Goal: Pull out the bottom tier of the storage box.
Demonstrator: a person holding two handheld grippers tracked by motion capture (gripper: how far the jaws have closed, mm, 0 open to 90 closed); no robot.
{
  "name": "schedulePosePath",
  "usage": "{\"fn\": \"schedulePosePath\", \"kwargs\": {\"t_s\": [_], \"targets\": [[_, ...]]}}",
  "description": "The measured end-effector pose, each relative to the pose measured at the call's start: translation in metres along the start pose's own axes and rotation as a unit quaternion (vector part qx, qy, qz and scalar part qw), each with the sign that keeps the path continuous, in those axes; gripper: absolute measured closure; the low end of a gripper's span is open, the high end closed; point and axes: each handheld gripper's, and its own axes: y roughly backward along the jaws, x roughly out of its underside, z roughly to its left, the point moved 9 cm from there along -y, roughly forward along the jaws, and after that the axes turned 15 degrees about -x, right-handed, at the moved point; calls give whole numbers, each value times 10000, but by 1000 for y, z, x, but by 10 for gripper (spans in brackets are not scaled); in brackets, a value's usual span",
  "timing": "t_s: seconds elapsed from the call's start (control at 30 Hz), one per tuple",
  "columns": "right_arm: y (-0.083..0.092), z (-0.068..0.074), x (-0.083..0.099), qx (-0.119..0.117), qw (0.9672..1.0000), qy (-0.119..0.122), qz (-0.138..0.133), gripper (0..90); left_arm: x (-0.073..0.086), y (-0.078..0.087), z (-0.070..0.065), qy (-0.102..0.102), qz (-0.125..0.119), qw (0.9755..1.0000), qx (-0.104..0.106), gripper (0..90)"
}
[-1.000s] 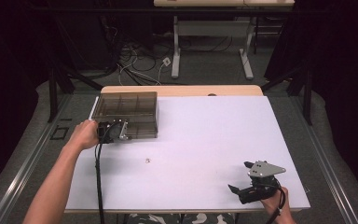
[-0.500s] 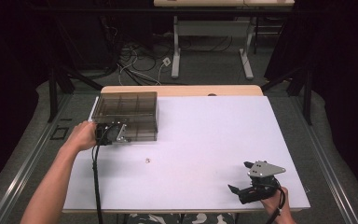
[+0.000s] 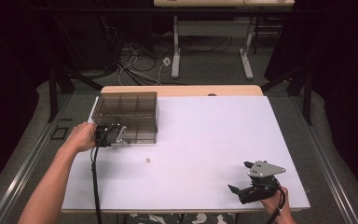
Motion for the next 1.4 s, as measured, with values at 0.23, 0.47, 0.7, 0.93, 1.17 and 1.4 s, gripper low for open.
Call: {"fn": "schedulePosePath", "kwargs": {"t_s": [0.23, 0.47, 0.7, 0.93, 1.17, 1.4], "targets": [[0, 0, 0, 1, 10000, -15, 4, 12, 0, 2, -2, 78, -26, 9999, 82, 873], [0, 0, 0, 1, 10000, -4, 16, 12, 0, 4, -4, 107, -38, 9999, 115, 874], [-1, 0, 1, -12, 10000, -16, 36, 12, 0, 7, -7, 246, -58, 9995, 189, 874], [-1, 0, 1, -19, 10000, 6, 35, 12, 0, 8, -9, 273, -97, 9992, 261, 875], [-1, 1, 1, -20, 10000, -7, 38, 12, 0, 9, -9, 224, -113, 9994, 255, 875], [-1, 0, 1, -20, 10000, -2, 45, 12, 1, 11, -11, 244, -137, 9992, 297, 875]]}}
